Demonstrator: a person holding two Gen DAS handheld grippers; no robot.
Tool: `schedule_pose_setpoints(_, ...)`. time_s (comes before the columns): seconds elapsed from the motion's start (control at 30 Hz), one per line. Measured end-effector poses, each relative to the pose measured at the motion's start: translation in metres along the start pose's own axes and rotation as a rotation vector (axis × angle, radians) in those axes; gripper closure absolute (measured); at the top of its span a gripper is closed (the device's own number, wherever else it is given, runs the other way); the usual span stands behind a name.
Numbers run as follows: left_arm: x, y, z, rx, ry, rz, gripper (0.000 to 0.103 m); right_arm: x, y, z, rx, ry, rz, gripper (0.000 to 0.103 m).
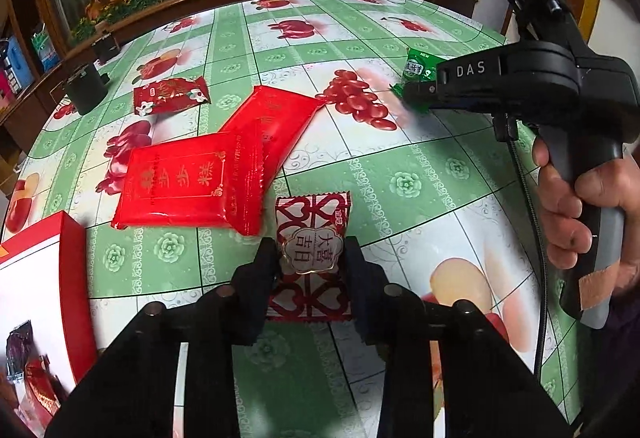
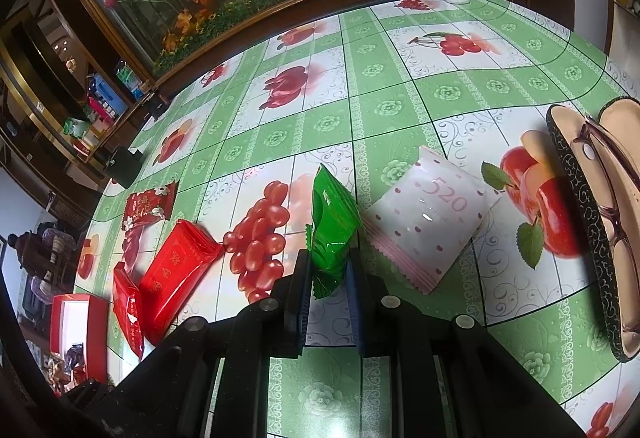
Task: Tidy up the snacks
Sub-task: 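Grasp the red-white patterned packet with left tool while right tool holds the green packet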
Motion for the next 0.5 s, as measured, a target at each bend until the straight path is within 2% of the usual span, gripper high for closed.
schedule_pose_setpoints(0.07, -0.002, 0.0, 0.002, 0.002, 0.007, -0.001, 0.078, 0.0, 0.0, 0.0, -0.004, 0.003, 0.001, 0.086)
schedule_pose_setpoints(0.5, -0.028, -0.013, 0.031, -0.079, -0.003, 0.052, 0.078, 0.0, 0.0, 0.0, 0.001, 0.004, -0.008, 0.086)
Point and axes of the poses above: each gripper's, at about its wrist camera, not at the fingertips, and x roughly the way its jaws point, y to its right, z to its underside, the point moved 5 cm from there along x, roughly the way its jaws point, and after that the axes turned 2 degrees about x, right-handed, at the moved point
